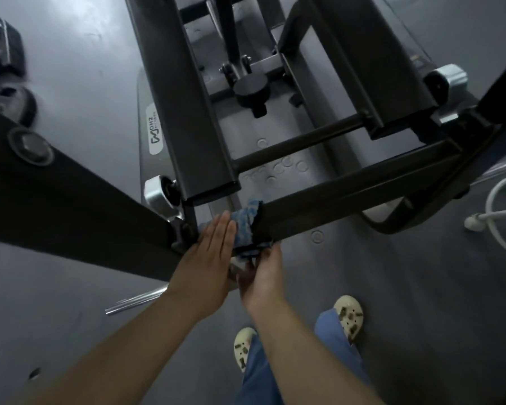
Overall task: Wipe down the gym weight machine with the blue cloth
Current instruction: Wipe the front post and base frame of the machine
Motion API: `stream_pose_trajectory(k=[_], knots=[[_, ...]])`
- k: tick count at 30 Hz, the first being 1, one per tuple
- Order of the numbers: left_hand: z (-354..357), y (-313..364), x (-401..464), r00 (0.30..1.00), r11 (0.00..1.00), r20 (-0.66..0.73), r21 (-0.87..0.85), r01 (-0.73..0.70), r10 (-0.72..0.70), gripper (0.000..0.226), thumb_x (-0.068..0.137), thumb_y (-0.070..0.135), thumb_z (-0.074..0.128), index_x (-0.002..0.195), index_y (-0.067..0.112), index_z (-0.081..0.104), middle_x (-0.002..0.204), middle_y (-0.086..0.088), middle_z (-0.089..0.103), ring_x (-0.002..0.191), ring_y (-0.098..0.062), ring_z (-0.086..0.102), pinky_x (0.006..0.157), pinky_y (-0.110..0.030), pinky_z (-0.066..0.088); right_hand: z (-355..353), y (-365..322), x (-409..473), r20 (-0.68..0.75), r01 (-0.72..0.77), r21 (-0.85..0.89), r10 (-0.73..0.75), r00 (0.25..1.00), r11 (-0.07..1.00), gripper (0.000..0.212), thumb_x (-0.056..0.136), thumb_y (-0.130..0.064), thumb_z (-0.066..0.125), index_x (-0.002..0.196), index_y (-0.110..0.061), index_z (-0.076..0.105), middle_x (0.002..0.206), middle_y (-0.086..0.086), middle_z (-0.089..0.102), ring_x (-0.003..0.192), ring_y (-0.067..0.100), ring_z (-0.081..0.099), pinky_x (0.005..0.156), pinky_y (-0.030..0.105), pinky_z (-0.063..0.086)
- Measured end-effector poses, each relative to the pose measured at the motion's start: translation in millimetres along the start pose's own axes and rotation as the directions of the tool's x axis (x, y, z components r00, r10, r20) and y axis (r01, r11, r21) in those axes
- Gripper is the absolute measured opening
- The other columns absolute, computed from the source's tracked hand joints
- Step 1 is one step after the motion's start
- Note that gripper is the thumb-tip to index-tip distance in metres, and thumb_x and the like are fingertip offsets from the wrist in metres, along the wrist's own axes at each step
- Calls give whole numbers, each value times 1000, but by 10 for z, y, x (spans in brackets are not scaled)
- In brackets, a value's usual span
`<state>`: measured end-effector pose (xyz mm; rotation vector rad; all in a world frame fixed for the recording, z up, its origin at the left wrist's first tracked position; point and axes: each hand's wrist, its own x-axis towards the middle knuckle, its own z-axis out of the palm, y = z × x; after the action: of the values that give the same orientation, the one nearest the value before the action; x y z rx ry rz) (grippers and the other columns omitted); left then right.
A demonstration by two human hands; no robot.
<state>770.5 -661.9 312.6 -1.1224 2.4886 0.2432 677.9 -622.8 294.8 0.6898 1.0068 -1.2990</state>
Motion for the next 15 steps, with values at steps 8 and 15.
stream_pose_trajectory(k=[8, 15], knots=[[-151, 353, 233, 993, 994, 70, -44, 103, -99, 85, 96, 43, 37, 144, 0, -18, 154, -20, -18, 143, -31, -15, 110, -35, -16, -141, -293, 85, -56, 53, 146, -45, 997, 988, 52, 99, -51, 24, 93, -14, 59, 84, 9, 60, 77, 23, 54, 92, 39, 42], [-104, 335, 278, 997, 999, 64, -10, 48, -48, 82, 96, 28, 37, 140, 1, -26, 153, -20, -20, 143, -31, -15, 114, -37, -12, -248, -353, 111, -40, 144, 13, -143, 989, 990, 60, 99, -53, 15, 132, -19, 51, 104, 0, 61, 94, 13, 55, 94, 32, 31]])
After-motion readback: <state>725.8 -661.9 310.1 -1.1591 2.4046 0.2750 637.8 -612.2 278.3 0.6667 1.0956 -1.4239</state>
